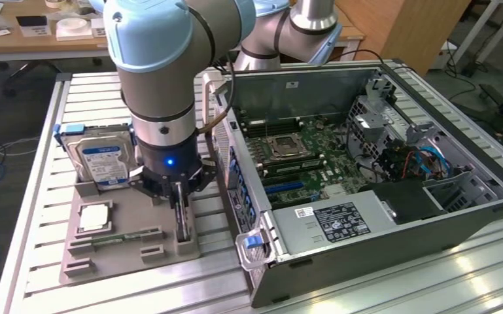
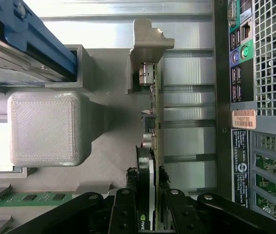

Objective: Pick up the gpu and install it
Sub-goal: 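Pick up the gpu and move the gpu toward the slot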

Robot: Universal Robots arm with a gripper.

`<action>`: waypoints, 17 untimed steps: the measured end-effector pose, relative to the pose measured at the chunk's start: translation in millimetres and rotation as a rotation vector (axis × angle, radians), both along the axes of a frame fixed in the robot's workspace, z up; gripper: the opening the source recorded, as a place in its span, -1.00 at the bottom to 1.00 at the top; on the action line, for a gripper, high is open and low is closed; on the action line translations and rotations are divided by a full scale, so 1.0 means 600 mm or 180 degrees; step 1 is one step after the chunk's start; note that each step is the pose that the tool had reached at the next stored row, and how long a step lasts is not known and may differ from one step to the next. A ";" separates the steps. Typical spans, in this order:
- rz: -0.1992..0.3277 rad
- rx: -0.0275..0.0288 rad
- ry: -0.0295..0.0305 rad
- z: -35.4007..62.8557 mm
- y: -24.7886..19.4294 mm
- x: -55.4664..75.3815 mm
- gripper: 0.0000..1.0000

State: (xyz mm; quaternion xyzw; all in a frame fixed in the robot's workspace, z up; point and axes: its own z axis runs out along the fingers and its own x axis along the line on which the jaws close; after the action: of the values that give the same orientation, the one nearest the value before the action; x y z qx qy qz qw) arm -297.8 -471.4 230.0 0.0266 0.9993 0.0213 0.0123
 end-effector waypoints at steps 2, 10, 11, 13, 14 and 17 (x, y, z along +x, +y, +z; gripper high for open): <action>0.0000 -0.0001 0.0000 0.005 0.0000 0.000 -0.47; 0.0004 -0.0001 0.0000 0.035 0.0000 0.000 -0.47; 0.0004 -0.0001 0.0000 0.039 0.0000 0.000 -0.47; 0.0005 -0.0001 0.0000 0.047 0.0000 0.000 -0.47; 0.0005 -0.0001 0.0000 0.052 0.0000 0.000 -0.47; 0.0005 -0.0001 0.0000 0.066 0.0000 0.000 -0.47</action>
State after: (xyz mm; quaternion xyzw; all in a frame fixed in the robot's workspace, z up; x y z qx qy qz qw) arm -297.9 -471.4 269.6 0.0258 0.9994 0.0212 0.0122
